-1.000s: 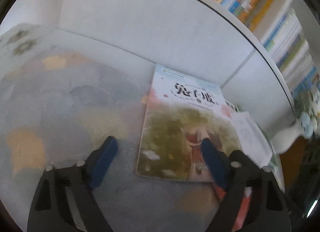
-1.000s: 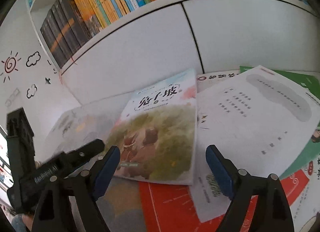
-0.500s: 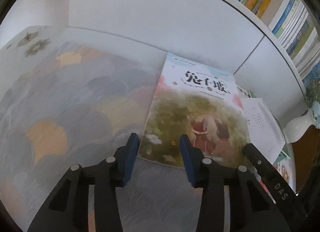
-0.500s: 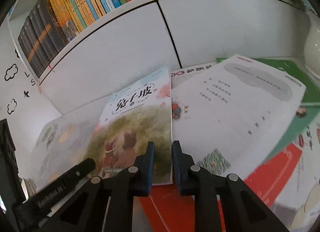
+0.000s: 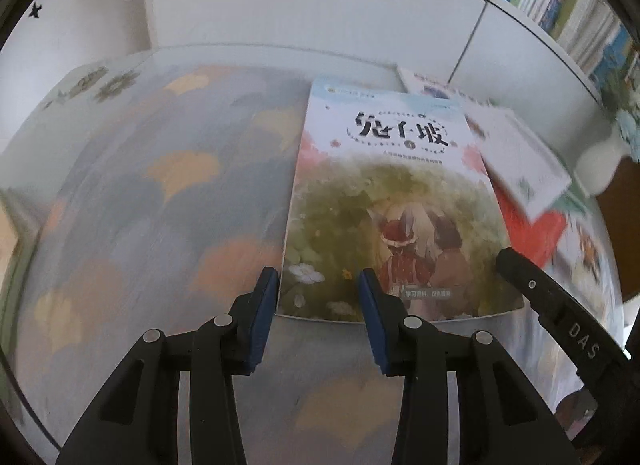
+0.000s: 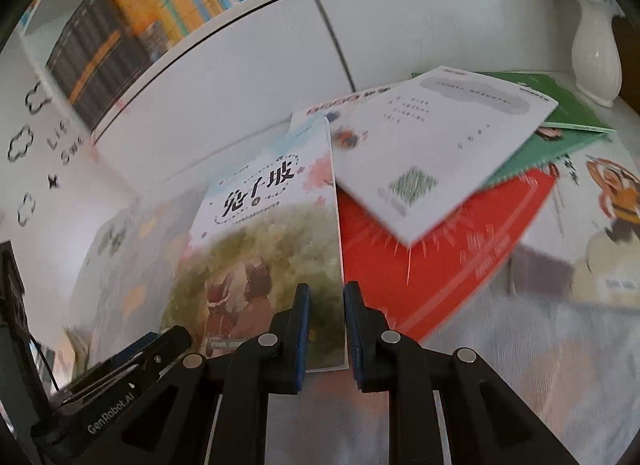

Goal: Organize books

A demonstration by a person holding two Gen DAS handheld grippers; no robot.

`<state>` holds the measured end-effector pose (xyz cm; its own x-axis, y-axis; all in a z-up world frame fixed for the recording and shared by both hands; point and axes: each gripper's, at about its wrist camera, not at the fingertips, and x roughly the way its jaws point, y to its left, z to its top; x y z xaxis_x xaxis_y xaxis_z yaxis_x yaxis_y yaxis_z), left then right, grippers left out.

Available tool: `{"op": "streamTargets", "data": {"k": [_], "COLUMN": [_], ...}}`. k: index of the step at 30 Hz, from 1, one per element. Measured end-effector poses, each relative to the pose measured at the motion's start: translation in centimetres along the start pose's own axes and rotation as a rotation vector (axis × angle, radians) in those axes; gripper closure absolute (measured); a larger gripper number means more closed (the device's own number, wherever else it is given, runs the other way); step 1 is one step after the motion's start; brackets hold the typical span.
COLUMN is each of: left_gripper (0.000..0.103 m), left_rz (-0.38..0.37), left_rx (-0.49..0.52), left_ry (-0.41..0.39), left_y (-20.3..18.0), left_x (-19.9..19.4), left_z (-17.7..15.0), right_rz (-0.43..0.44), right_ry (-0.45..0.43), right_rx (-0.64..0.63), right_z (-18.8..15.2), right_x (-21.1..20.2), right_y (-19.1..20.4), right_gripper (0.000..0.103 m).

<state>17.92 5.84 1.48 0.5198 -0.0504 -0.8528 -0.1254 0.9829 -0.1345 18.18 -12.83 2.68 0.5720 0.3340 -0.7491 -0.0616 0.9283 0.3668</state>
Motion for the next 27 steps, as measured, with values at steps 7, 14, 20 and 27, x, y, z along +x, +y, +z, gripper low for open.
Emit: {"op": "streamTargets", "data": {"k": [7,14,20,27], "left_gripper": [0.065,0.065,0.065,0.063], "left_rz": [-0.036,-0.079,-0.099,-0.16], "left_rx": [0.132,0.214,0.255,0.328], "left_ry": [0.083,0.216,0.3,0.379], "left_y": [2.6,6.6,9.4,12.0], "left_x": [-4.0,-8.2,-10.4,-12.3], "left_z": [-5.1,-10.8,-14.0,-16.3], "right_rz": [-0.011,-0.083,-0.137,-0.104], "right_ry": [0.061,0.125,0.161,0.223], "right_rx": [0.003,-0.035,-0.047,-0.112], "right_z": [-6.1,-12.9,-17.7,-23.3], "right_x": [-3.4,-7.6,-10.1,-13.3], "right_y": [1.1,4.4,7.5,9.1], "right_gripper": [0.085,0.084,0.082,0.081]}}
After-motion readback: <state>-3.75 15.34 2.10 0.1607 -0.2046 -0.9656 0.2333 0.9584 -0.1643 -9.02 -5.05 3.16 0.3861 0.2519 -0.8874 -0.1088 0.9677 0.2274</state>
